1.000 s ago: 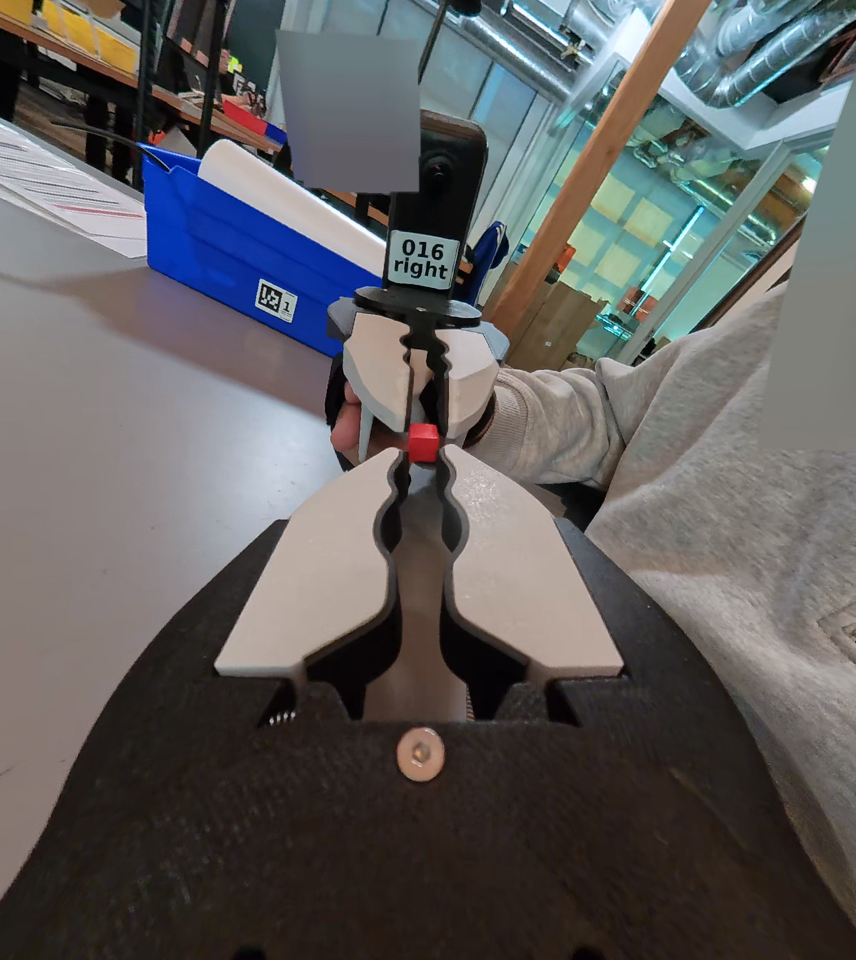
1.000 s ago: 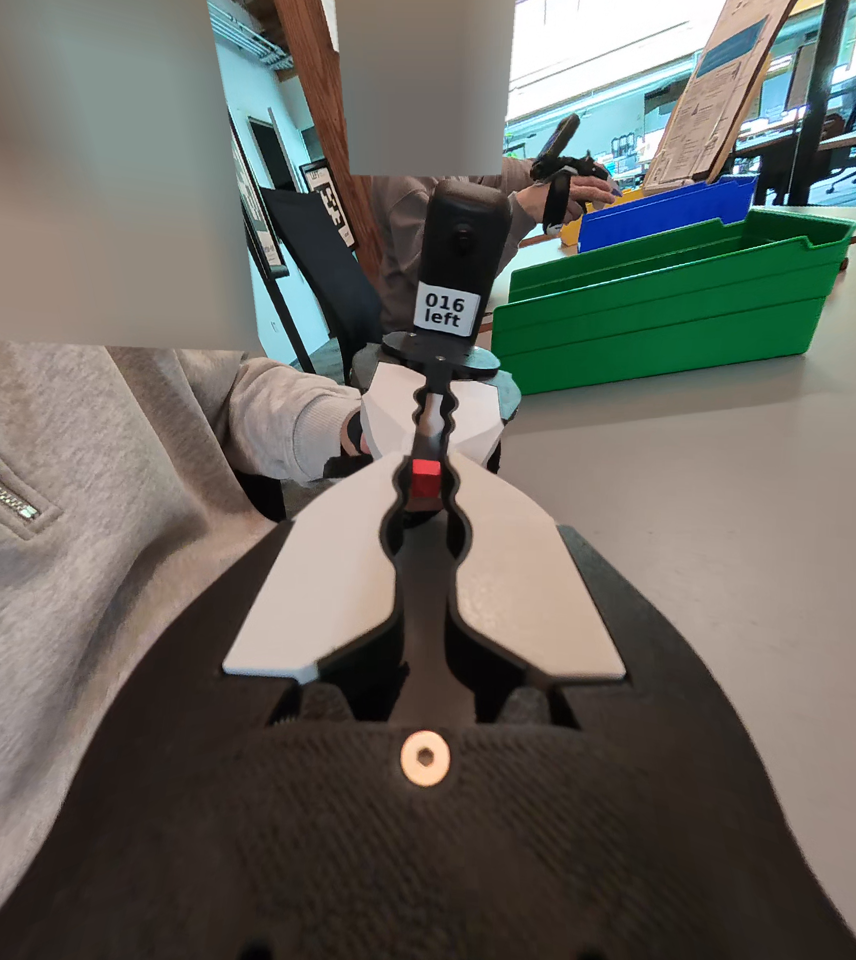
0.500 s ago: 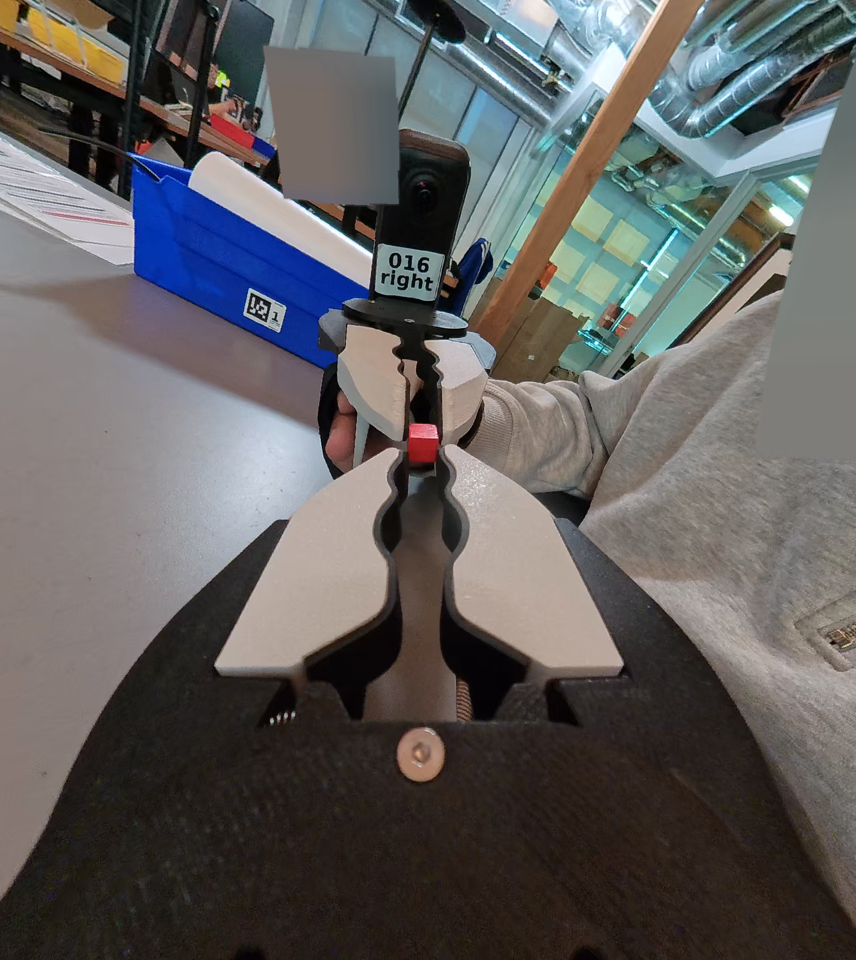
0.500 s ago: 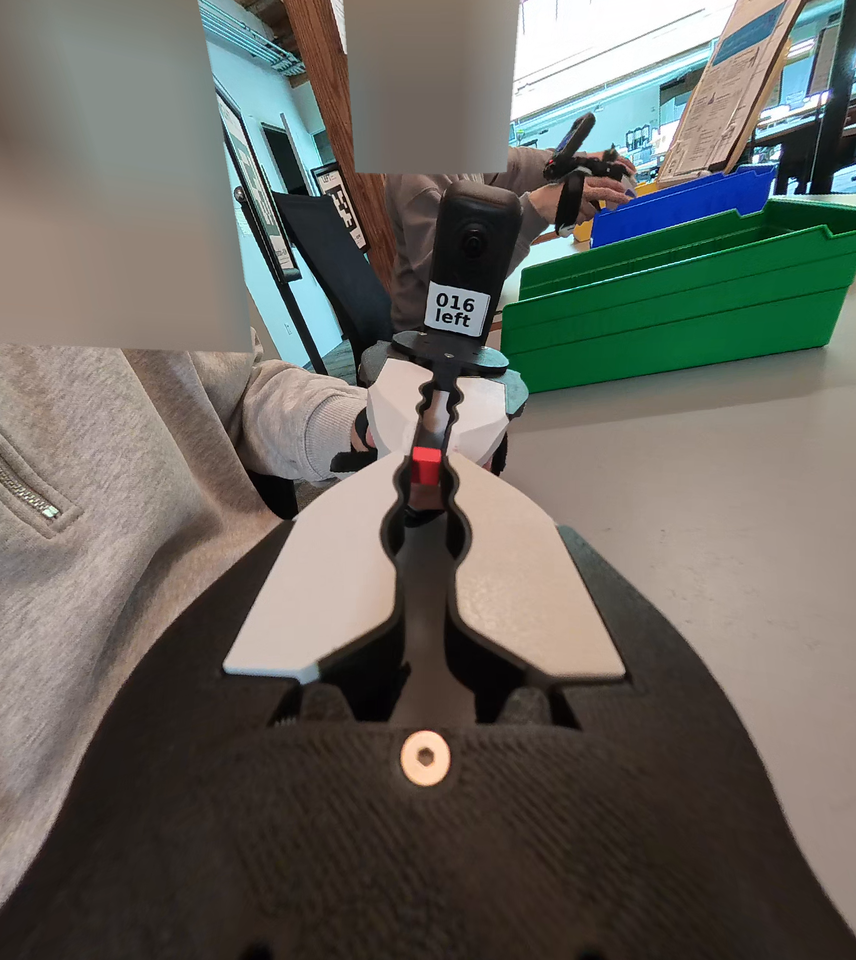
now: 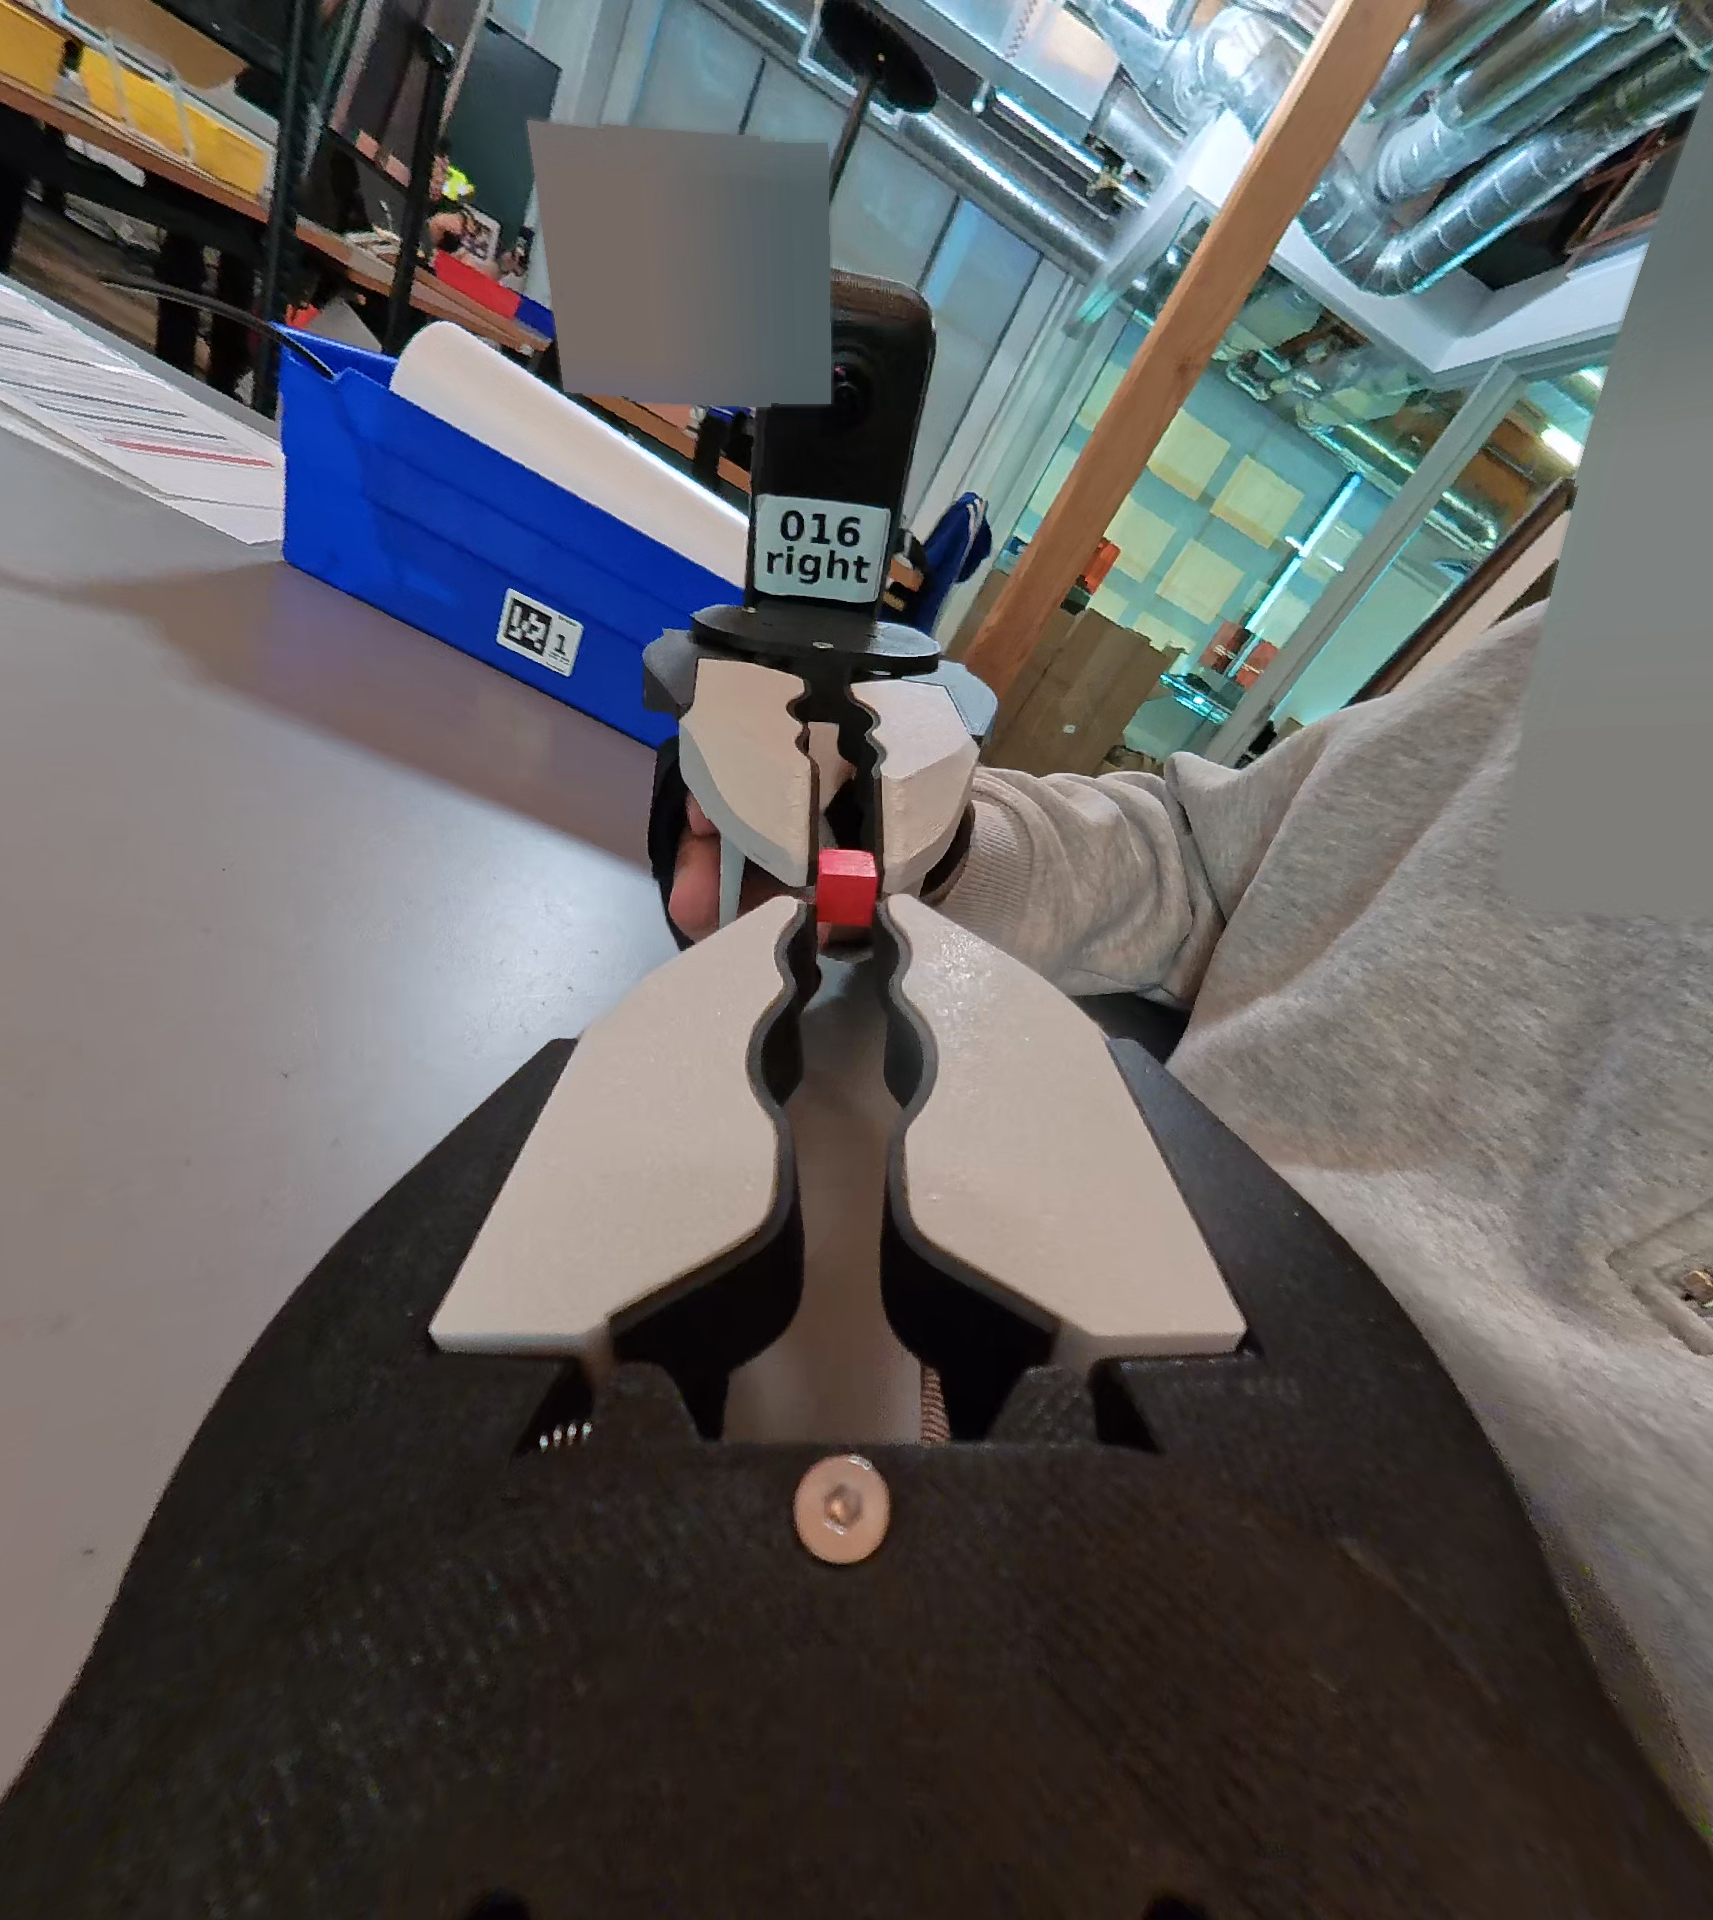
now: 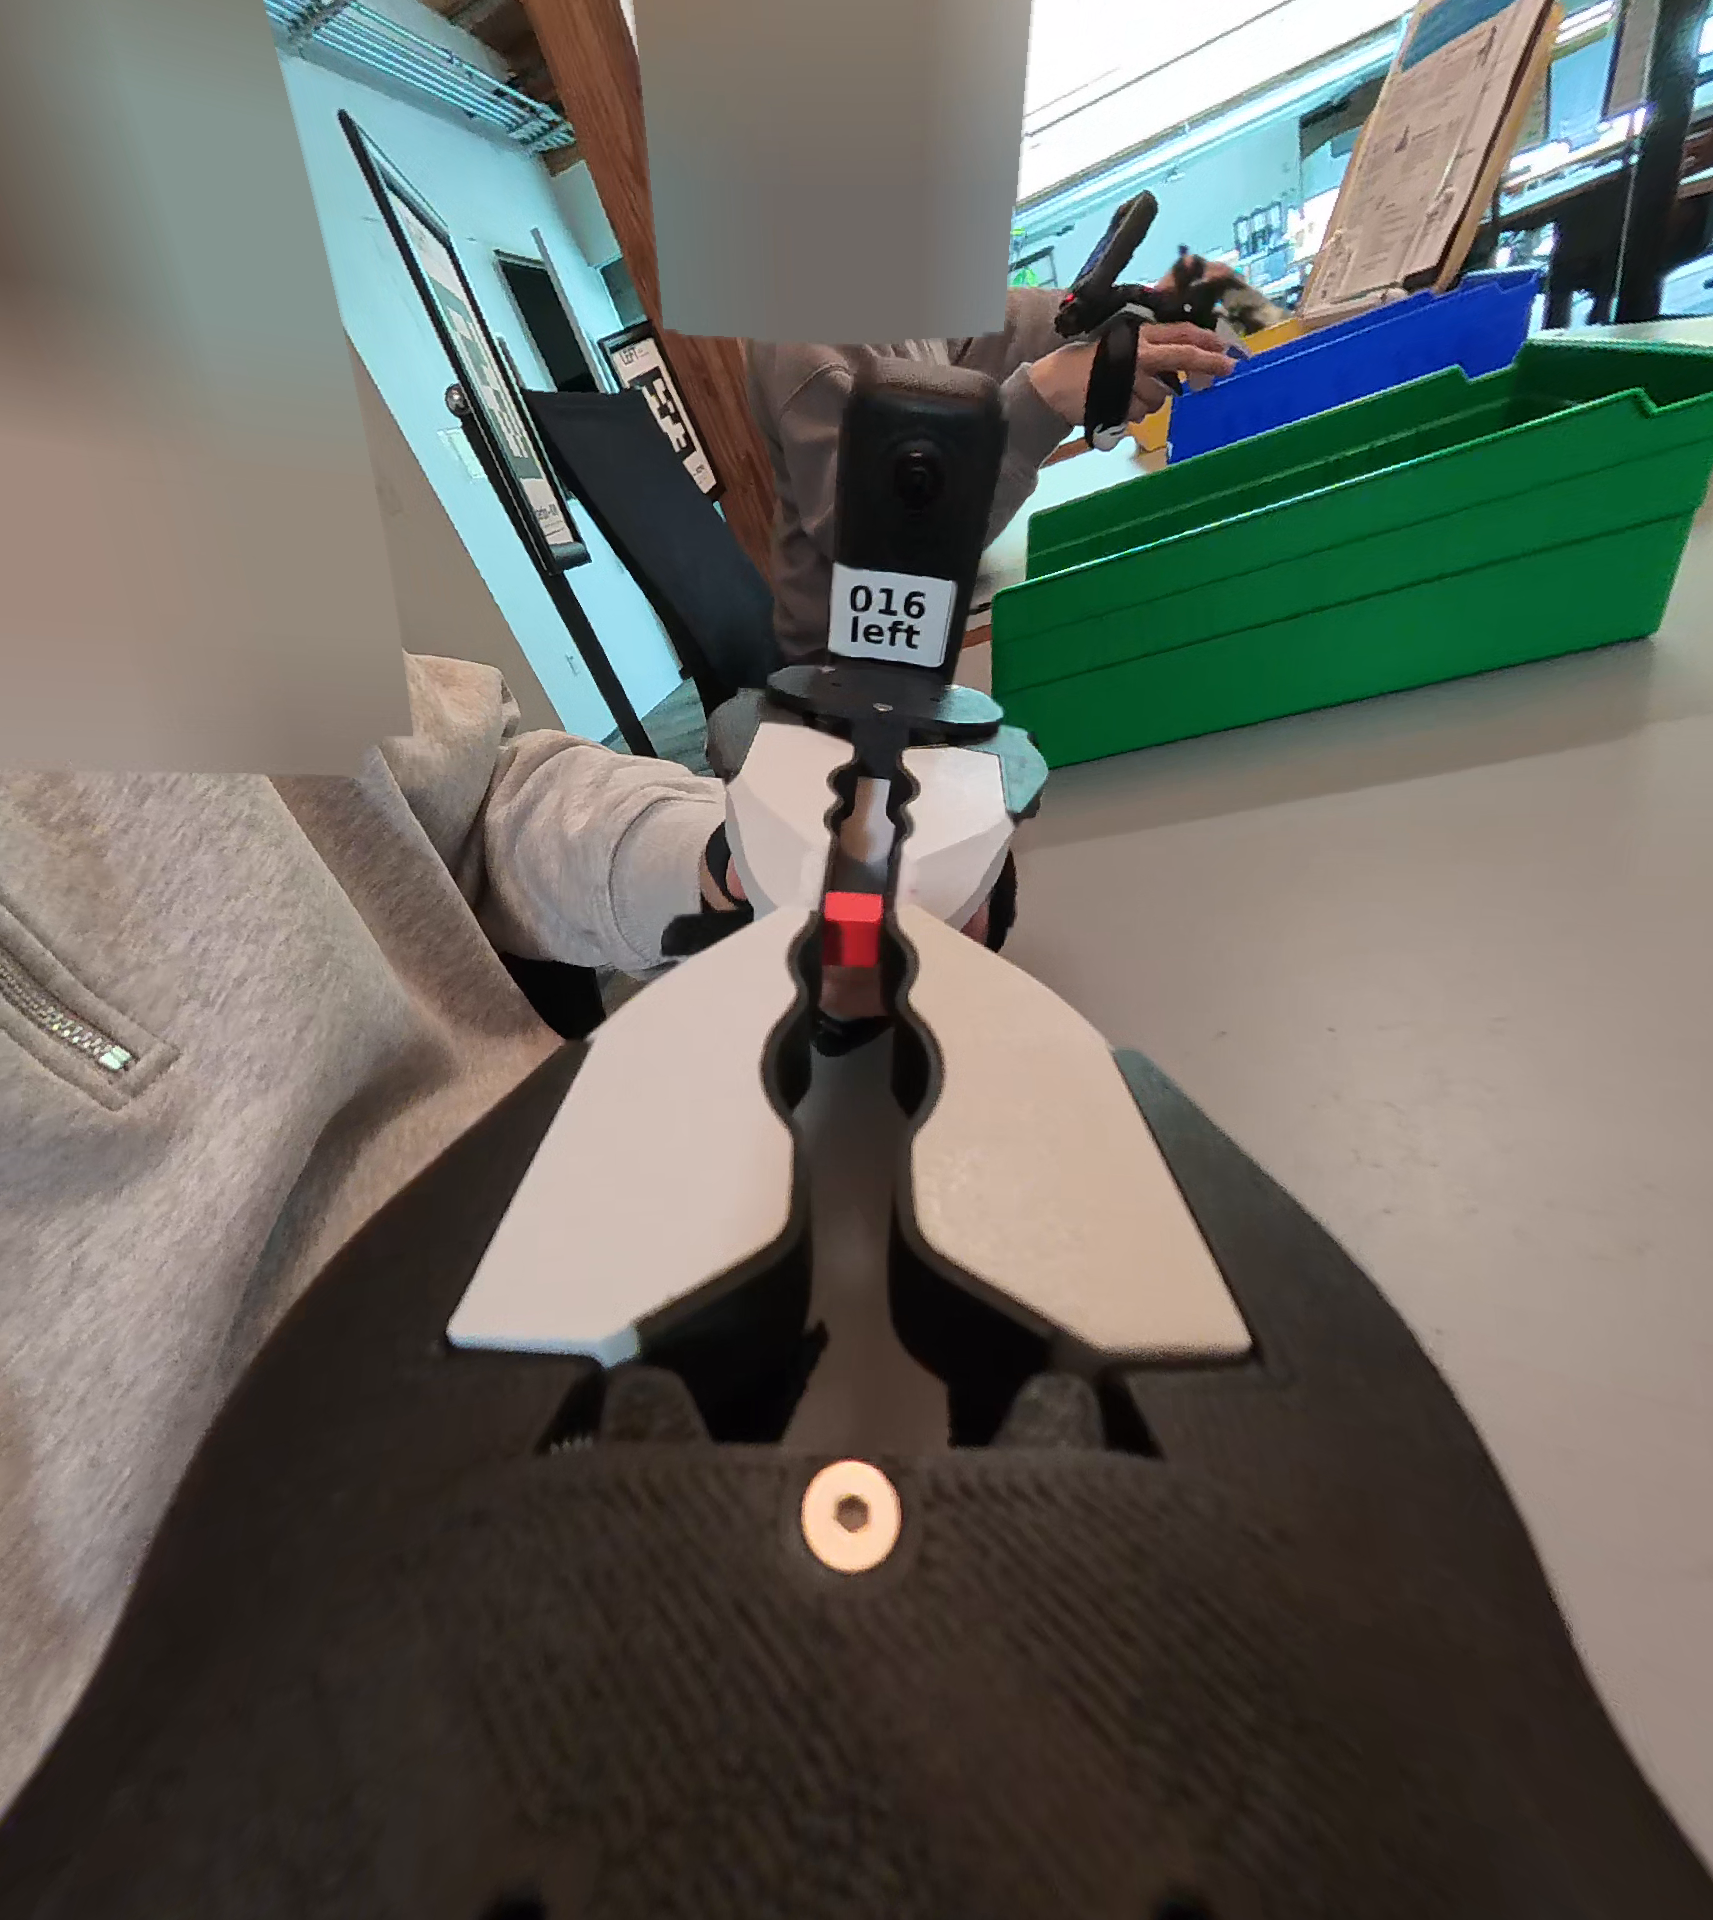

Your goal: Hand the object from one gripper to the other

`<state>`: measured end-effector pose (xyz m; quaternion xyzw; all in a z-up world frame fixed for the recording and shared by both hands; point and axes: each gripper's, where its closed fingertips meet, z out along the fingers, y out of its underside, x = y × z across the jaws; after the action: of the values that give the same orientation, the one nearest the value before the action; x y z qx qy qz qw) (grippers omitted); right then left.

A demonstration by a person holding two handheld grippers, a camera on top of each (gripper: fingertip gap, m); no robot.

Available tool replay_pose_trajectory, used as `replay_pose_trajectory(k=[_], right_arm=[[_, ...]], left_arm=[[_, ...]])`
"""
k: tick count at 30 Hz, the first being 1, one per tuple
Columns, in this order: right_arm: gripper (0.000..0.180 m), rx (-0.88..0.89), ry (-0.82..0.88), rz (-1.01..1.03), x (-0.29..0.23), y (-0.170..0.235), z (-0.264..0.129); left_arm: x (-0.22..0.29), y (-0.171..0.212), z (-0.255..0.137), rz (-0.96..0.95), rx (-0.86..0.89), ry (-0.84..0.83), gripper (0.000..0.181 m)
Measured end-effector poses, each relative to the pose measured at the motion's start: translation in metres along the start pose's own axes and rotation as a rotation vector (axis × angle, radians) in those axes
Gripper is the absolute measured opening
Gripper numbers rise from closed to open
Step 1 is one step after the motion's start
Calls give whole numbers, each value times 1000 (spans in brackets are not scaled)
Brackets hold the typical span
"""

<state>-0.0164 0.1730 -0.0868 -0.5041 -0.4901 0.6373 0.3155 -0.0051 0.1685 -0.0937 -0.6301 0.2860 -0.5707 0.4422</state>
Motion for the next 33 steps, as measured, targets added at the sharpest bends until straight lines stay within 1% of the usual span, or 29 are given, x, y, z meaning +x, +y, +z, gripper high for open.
replay_pose_trajectory(k=[1,3,7,11,14,18,22,26,29,33], right_arm=[[10,5,3,14,1,-1,-1],[10,31,3,68,4,-5,-4],[10,75,-34,229,8,-8,-9],[10,48,-96,410,8,-1,-6],[10,37,-151,557,5,4,-2],[10,49,-214,731,5,5,-2],[10,27,-247,821,4,12,-1],[10,10,-274,852,0,15,2],[10,17,-274,855,0,13,2],[11,30,-280,850,-1,12,2]], left_arm=[[-1,0,0,13,4,-15,11],[-5,-2,-1,64,5,-58,20],[-6,-2,-3,232,-27,-135,13],[-6,-2,-4,459,-70,-222,13],[-3,1,-2,565,-97,-245,13],[-4,3,-1,587,-108,-249,15],[-4,3,-1,592,-107,-245,18],[-4,7,1,596,-128,-236,18],[-2,8,2,611,-135,-230,11],[-1,6,2,608,-132,-229,10]])
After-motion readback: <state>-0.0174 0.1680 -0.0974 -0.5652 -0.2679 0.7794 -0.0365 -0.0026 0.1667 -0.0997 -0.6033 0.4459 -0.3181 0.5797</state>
